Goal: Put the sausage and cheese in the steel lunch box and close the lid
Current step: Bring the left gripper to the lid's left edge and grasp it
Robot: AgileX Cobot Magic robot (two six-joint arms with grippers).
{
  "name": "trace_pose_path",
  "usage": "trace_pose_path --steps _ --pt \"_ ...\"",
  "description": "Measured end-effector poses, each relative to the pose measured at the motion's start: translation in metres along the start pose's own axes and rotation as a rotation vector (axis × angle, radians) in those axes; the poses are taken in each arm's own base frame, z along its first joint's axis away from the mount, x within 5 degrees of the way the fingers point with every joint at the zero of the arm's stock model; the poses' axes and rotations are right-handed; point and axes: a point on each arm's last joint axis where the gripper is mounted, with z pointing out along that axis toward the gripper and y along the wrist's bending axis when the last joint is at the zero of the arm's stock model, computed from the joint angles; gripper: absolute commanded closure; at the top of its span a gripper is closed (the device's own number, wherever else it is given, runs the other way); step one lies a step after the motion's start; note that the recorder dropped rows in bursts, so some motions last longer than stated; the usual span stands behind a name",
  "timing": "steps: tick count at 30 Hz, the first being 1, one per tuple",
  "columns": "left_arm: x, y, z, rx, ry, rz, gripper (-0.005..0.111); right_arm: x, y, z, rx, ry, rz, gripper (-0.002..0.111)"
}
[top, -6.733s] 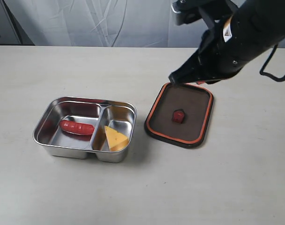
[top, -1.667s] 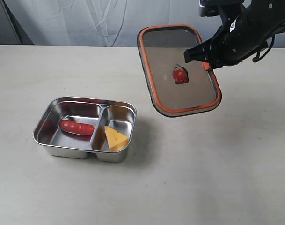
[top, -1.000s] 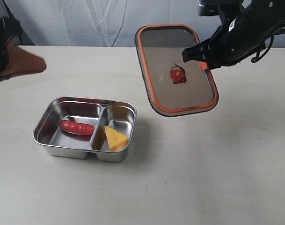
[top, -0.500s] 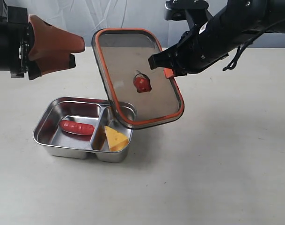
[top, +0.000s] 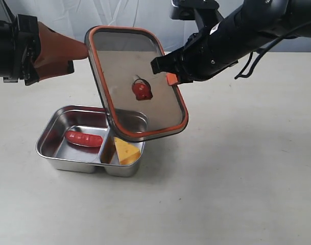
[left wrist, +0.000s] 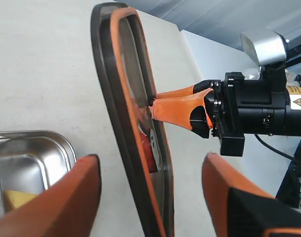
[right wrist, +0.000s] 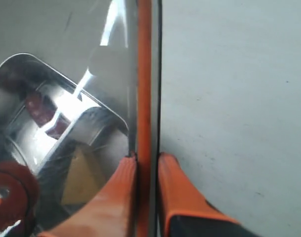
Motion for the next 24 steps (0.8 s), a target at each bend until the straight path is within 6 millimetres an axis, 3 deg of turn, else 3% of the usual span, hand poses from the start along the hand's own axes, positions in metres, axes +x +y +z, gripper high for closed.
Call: trace_pose_path --steps 24 --pt "-0.001 0.002 0.001 -0.025 -0.019 0.002 0.049 0.000 0.020 -0.002 -0.215 -0.002 -0.004 0.108"
